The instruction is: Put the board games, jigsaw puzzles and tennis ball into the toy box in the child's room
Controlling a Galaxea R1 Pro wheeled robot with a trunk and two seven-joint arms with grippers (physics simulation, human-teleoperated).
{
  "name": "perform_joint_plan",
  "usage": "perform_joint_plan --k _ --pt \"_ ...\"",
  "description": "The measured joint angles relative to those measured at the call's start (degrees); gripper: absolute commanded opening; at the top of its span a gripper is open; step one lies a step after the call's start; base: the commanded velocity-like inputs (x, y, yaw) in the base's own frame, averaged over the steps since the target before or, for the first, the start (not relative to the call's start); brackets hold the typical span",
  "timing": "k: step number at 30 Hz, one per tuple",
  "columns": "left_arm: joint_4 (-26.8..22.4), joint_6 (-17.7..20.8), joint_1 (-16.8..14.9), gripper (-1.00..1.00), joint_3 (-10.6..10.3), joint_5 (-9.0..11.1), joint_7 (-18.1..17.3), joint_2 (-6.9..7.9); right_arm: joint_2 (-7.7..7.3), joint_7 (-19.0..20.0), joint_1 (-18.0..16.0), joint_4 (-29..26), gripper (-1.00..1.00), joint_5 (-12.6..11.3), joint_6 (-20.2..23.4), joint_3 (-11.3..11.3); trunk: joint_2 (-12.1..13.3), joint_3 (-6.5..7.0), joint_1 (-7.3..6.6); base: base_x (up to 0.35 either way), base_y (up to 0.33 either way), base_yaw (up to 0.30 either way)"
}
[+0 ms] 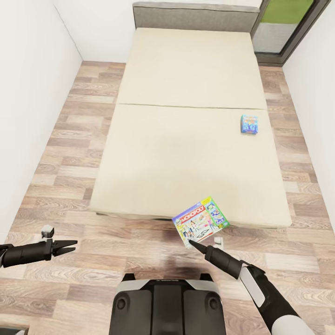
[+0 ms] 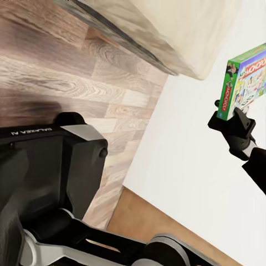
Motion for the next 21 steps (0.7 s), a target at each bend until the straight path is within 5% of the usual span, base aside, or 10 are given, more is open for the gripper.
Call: perform_joint_plan --k 21 --pt "0.0 0.02 0.0 1.0 -0.04 -0.07 0.0 0.01 -0.08 0.19 0.15 -0.01 -1.0 -0.04 -0.15 -0.39 0.0 1.98 0.0 0.0 0.0 0.003"
